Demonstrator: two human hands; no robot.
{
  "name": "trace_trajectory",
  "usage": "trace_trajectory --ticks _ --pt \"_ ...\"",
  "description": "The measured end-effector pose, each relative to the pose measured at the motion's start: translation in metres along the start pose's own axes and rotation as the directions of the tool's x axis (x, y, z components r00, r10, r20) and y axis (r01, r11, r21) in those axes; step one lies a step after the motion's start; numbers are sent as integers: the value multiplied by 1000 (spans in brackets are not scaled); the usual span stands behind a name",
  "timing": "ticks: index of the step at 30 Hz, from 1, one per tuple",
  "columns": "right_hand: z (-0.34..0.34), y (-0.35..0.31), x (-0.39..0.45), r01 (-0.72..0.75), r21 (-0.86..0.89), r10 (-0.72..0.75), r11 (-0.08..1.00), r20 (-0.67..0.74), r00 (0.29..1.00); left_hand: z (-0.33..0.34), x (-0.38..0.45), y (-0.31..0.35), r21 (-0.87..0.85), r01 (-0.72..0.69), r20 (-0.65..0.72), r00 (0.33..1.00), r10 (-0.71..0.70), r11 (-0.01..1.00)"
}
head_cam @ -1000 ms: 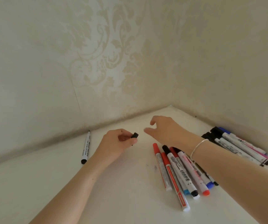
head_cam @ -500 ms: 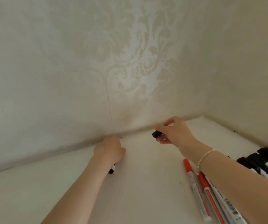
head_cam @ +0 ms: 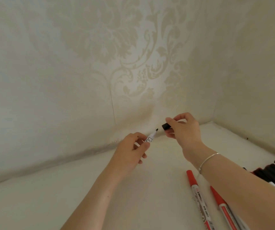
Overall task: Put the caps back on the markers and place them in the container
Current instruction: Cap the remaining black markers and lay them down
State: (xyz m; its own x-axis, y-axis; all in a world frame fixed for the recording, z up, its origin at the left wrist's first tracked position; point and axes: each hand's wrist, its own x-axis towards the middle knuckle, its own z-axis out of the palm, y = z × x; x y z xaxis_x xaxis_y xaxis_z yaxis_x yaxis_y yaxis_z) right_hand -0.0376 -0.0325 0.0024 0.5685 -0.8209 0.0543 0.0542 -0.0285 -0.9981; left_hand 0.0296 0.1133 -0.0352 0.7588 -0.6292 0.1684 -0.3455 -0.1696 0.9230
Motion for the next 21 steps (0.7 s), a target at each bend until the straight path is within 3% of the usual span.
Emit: trace_trajectory --ticks 3,8,17,21 --pt "1 1 1 -40 90 36 995 47 998 -1 1 -2 65 -62 -5 998 62 996" --pt "4 5 -1 -61 85 50 995 120 991 -2 1 -4 153 -83 -4 996 85 985" --pt "5 5 1 -111 99 98 989 130 987 -6 1 -8 133 -62 -73 995 72 989" --pt "1 0 4 -191 56 168 980 286 943 -9 2 -11 96 -52 -160 985 67 994"
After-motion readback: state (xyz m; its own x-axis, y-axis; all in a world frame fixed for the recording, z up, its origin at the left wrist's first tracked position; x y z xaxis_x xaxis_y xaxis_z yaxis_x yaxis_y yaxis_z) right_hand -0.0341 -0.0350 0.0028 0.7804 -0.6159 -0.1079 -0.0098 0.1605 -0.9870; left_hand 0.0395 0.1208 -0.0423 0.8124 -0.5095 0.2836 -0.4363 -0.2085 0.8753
